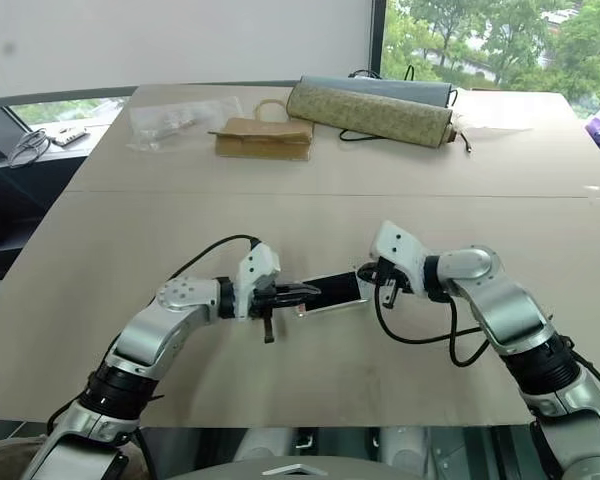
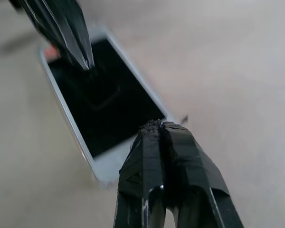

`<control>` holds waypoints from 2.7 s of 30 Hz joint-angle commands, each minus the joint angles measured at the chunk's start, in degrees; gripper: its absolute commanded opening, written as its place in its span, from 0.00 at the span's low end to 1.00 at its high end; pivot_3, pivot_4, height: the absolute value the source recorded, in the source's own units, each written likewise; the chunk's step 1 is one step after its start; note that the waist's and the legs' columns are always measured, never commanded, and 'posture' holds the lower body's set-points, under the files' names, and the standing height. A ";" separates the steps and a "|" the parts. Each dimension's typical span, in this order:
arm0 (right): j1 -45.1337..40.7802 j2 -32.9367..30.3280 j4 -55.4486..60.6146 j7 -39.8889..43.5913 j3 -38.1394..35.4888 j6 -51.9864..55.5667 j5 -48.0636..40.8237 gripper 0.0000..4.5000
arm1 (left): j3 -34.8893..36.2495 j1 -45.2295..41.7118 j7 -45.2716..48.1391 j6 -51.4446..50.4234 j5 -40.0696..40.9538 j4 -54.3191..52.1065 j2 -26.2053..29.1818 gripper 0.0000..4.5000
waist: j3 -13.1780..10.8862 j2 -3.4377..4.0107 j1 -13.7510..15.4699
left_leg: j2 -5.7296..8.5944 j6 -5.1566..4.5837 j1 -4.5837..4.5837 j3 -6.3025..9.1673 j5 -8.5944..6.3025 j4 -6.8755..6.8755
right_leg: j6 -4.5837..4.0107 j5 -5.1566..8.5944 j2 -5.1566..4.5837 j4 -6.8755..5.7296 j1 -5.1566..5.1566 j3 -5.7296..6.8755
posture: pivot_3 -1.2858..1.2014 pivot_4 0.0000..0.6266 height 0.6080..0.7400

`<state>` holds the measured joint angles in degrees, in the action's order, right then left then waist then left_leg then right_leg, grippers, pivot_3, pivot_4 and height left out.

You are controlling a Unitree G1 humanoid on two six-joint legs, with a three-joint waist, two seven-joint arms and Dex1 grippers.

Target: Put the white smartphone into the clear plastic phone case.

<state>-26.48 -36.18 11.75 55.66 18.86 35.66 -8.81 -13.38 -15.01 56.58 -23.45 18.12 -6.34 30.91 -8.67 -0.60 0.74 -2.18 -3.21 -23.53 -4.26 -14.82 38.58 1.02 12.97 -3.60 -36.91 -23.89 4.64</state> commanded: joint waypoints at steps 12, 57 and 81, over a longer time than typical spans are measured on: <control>-8.52 -1.97 -13.45 12.82 17.31 1.06 9.75 0.01 | -1.92 0.42 -2.18 1.34 -3.39 4.71 -1.82 0.00 | 0.67 -0.04 0.05 | -0.03 -0.01 0.77 -0.03 -0.01 -0.09 | -0.23 0.15 -0.10 0.00 0.57 -0.03 | 0.52 0.24 1.00; -4.70 -0.29 -5.59 7.24 15.19 15.19 3.73 0.01 | -1.59 2.00 -2.96 -9.53 -0.98 -9.17 2.64 0.00 | 0.99 -0.09 -0.07 | -0.05 0.03 0.51 0.11 0.00 -0.26 | -0.25 0.17 -0.30 0.10 0.32 -0.11 | 0.52 0.24 1.00; 38.20 0.46 29.66 -7.05 -28.92 -4.31 -12.81 0.99 | 22.71 19.44 -4.12 -3.56 14.50 -20.25 4.11 0.98 | 0.26 0.01 -0.02 | -0.01 0.05 -0.20 0.10 0.00 -0.26 | 0.17 0.18 -0.43 0.15 -0.27 -0.11 | 0.52 0.24 1.00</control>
<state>10.87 -34.74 37.88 48.43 -5.64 33.12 -19.87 6.20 3.23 51.61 -27.64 30.86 -23.52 33.84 -8.41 -0.59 0.72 -2.20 -3.15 -23.71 -4.16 -14.82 38.33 1.05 13.28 -4.03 -36.76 -24.16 4.53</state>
